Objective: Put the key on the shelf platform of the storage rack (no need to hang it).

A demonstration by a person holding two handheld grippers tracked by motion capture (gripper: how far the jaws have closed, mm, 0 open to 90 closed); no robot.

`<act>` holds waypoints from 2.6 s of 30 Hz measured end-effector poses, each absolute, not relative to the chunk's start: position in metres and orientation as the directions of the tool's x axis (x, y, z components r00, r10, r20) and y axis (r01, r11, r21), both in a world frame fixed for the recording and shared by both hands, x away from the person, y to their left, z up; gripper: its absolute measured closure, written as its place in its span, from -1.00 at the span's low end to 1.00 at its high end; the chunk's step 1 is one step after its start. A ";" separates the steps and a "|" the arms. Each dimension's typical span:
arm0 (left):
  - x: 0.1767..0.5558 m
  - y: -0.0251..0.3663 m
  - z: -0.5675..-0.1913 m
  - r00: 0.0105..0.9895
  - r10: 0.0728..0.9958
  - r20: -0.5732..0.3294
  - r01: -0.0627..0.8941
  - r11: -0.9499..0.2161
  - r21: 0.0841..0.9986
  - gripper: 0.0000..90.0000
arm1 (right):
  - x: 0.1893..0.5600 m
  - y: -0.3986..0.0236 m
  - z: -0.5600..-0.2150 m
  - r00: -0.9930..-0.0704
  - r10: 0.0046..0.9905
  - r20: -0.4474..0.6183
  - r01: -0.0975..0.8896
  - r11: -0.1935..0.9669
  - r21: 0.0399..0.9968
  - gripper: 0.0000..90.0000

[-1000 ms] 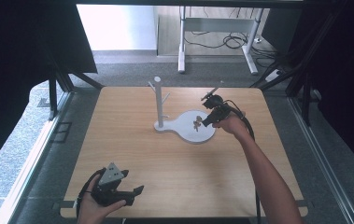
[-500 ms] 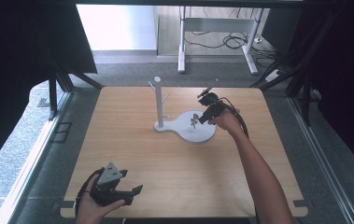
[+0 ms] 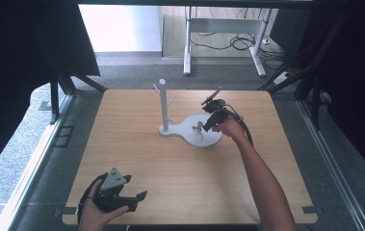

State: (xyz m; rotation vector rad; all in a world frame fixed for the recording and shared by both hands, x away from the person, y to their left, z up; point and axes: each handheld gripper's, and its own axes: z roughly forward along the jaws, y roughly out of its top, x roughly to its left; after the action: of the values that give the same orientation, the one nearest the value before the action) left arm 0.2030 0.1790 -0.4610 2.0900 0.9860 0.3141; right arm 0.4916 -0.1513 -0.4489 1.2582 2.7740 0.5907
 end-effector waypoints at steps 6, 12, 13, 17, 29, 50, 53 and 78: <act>0.203 0.180 -0.461 0.664 0.740 -0.103 0.546 -0.386 0.744 -0.49 | 0.494 -0.152 -0.461 -0.664 0.736 0.133 0.728 0.594 0.342 0.98; 0.203 0.180 -0.461 0.663 0.741 -0.102 0.546 -0.386 0.744 -0.49 | 0.496 -0.155 -0.469 -0.659 0.740 0.134 0.733 0.593 0.333 0.97; 0.203 0.180 -0.461 0.663 0.741 -0.103 0.546 -0.386 0.743 -0.49 | 0.496 -0.156 -0.470 -0.658 0.741 0.133 0.734 0.593 0.331 0.97; 0.203 0.179 -0.462 0.667 0.737 -0.103 0.546 -0.391 0.741 -0.49 | 0.496 -0.158 -0.472 -0.657 0.743 0.127 0.736 0.595 0.324 0.96; 0.203 0.176 -0.463 0.672 0.734 -0.103 0.545 -0.395 0.740 -0.49 | 0.493 -0.159 -0.474 -0.668 0.736 0.113 0.724 0.608 0.325 0.84; 0.203 0.170 -0.464 0.679 0.728 -0.095 0.541 -0.409 0.735 -0.49 | 0.458 -0.181 -0.444 -0.671 0.736 0.095 0.695 0.578 0.428 0.32; 0.203 0.169 -0.464 0.679 0.728 -0.094 0.541 -0.410 0.734 -0.49 | 0.449 -0.188 -0.440 -0.674 0.732 0.097 0.686 0.572 0.450 0.27; 0.202 0.158 -0.465 0.693 0.717 -0.077 0.536 -0.441 0.720 -0.49 | 0.351 -0.269 -0.462 -0.667 0.733 0.135 0.661 0.498 0.561 0.12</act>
State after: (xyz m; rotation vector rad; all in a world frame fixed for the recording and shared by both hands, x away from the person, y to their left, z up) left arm 0.2015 0.1576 -0.4650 2.1503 0.9545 0.3080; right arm 0.3507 -0.2687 -0.4624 1.2219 2.6126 0.8977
